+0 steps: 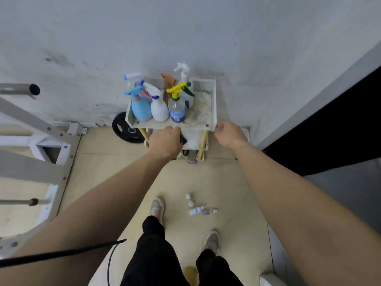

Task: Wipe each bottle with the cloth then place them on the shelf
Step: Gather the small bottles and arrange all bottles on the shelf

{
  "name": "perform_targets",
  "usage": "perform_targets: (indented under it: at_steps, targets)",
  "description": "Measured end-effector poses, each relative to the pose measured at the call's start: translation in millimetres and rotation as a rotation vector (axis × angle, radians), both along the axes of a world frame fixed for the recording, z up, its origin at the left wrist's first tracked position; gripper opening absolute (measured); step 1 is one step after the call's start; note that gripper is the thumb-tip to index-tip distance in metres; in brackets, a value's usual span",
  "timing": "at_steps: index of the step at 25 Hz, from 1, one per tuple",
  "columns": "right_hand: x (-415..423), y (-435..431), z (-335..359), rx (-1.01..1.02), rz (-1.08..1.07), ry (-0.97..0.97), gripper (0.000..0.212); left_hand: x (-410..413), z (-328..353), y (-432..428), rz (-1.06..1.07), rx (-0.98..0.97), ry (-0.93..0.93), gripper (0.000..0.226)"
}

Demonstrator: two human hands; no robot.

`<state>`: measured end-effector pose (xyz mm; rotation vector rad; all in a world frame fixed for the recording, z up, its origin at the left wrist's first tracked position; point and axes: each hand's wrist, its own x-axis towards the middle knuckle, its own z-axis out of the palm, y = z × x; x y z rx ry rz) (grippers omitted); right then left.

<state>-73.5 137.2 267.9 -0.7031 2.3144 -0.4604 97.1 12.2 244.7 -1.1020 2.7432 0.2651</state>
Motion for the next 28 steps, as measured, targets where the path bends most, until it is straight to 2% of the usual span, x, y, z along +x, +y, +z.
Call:
perform_targets:
  at_steps: [7, 10, 13, 17, 21, 24, 28]
  targets:
    - [66.5, 76.4, -95.5, 0.146, -0.104, -0.076, 0.038, 42.3, -74.7, 73.4, -0.035, 0.254, -0.154, 0.019]
    - [104.5, 88.7, -159.5, 0.202, -0.156, -0.111, 0.045, 71.9, -133.5, 74.1, -0.075, 0.339, -0.253, 0.023]
    - [134.2, 94.4, -231.9, 0.207, -0.188, -0.14, 0.042, 96.0, -201.7, 73.9, -0.106, 0.38, -0.317, 0.02]
    - [155.9, 123.0, -368.0, 0.275, -0.221, -0.163, 0.041, 108.5, -334.6, 94.7, -0.155, 0.486, -0.376, 0.025]
    - [153.7, 163.3, -530.4, 0.33, -0.24, -0.183, 0.044, 102.4, -496.4, 141.1, -0.232, 0.551, -0.363, 0.02]
    - [147.7, 187.3, -638.4, 0.336, -0.249, -0.178, 0.043, 94.2, -606.3, 178.2, -0.298, 0.512, -0.346, 0.018]
    - [137.4, 209.2, -756.5, 0.338, -0.363, -0.146, 0.036, 74.9, -719.5, 217.6, -0.366, 0.346, -0.22, 0.024]
